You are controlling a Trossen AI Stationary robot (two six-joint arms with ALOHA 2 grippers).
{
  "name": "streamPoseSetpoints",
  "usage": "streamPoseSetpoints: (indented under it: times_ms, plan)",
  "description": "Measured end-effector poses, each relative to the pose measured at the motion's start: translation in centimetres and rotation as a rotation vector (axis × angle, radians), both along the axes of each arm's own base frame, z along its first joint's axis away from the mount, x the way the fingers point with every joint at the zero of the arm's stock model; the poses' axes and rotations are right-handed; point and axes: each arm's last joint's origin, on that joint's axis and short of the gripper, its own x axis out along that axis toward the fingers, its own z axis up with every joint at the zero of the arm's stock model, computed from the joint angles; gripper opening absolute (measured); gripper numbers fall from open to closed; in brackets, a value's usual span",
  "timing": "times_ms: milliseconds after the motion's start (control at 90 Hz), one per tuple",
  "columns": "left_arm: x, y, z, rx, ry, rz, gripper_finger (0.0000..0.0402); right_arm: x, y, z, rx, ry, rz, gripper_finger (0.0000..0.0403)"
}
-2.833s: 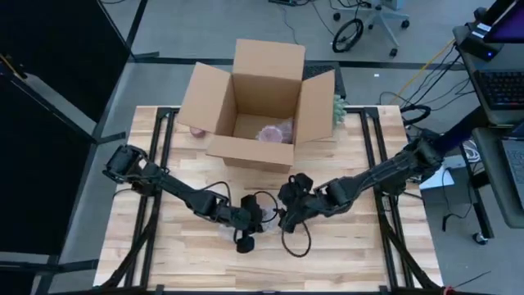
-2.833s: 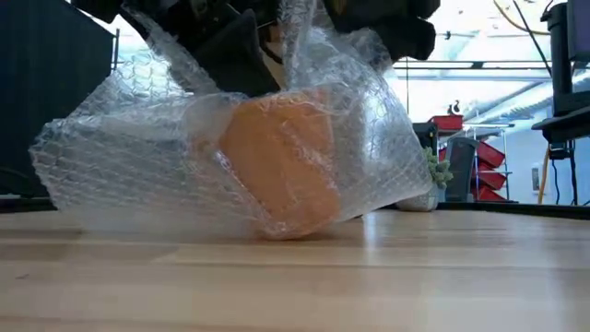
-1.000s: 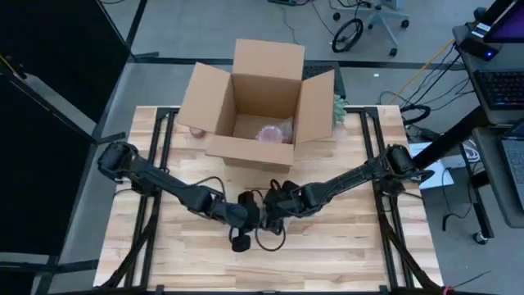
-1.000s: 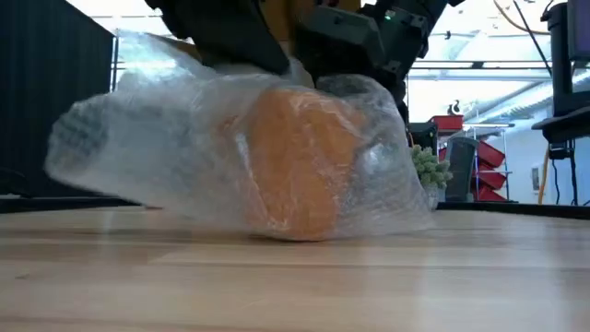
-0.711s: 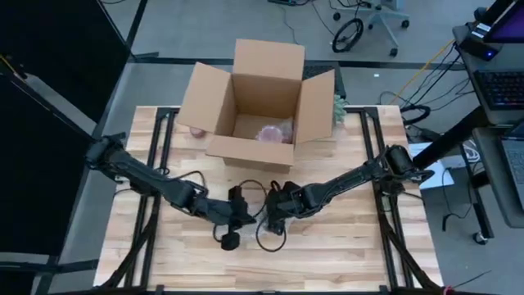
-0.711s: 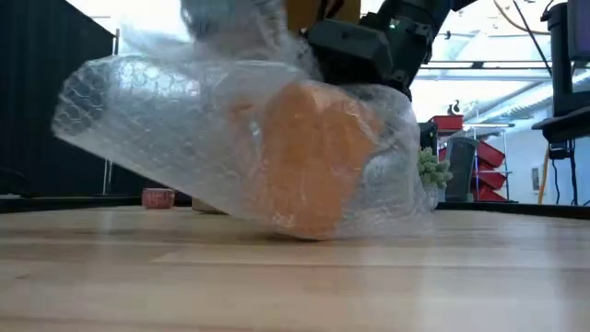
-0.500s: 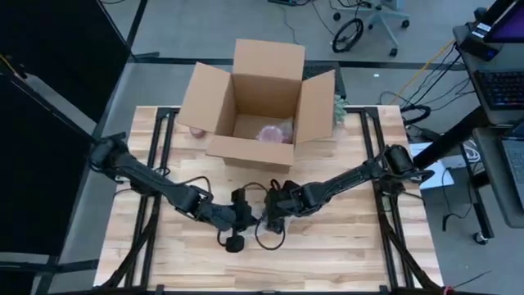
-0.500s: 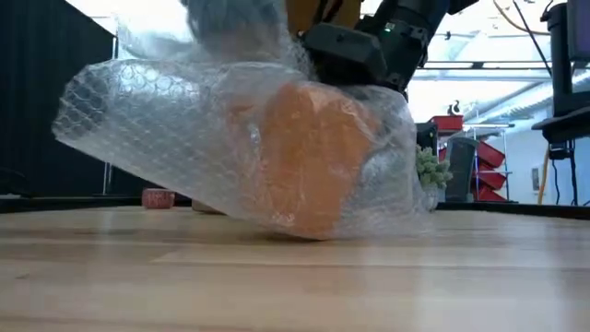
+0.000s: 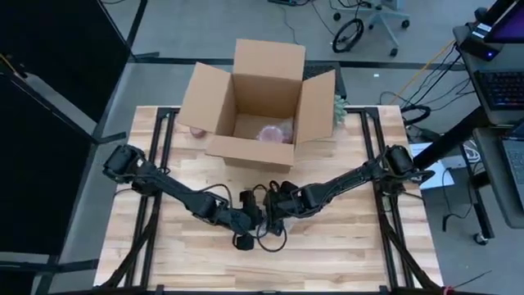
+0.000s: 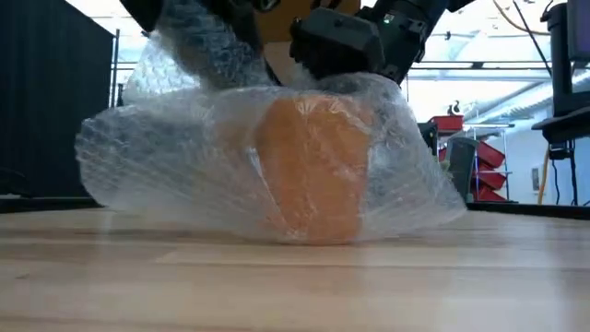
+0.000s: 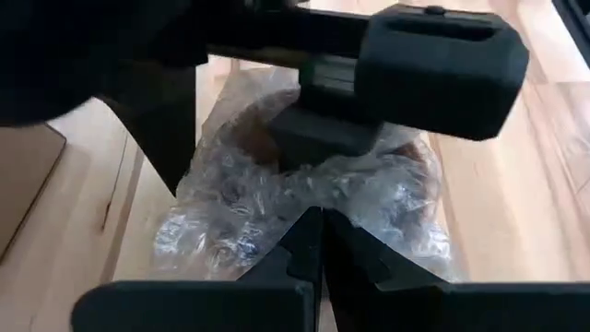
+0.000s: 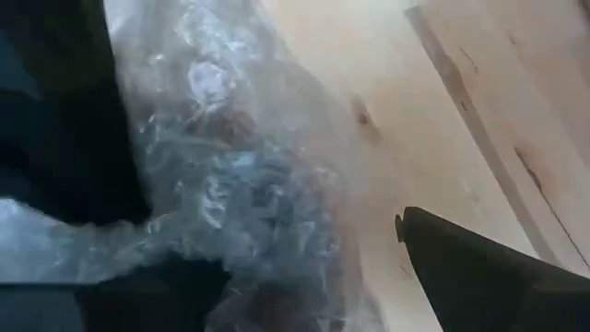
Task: Wrap mug
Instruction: Wrap the orange cup with bubble wrap
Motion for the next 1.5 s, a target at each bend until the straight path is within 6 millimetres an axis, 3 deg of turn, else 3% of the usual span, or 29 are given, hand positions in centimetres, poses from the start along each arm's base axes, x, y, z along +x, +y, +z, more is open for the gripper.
streamPoseSetpoints:
  times_ms: [244,422,511,944,1233,1500]
  plan:
    - [0.0,0.0,-0.1,-0.002,0.007,-0.005,0.0,-1.1,-0.5,3.8,0.105,-0.076,-0.015,0.0276]
    - [0.0,0.0,-0.1,-0.002,0.003,-0.009,0.0,-1.1,-0.3,4.6,0.143,-0.12,0.0,0.0276]
    - [0.0,0.0,-0.2,-0.005,0.003,-0.011,0.0,-0.4,-0.2,3.9,0.149,-0.133,0.001,0.0276]
    - [0.1,-0.1,-0.1,-0.02,-0.009,-0.007,0.0,1.1,-0.5,-3.6,0.135,0.114,-0.051,0.0276]
    - [0.2,-0.4,0.2,-0.016,-0.018,-0.013,0.0,1.3,-0.5,-4.9,0.121,0.139,-0.054,0.0276]
    - [0.3,-0.8,0.9,-0.01,-0.038,-0.044,0.0,1.2,-0.3,-4.8,0.129,0.135,-0.026,0.0276]
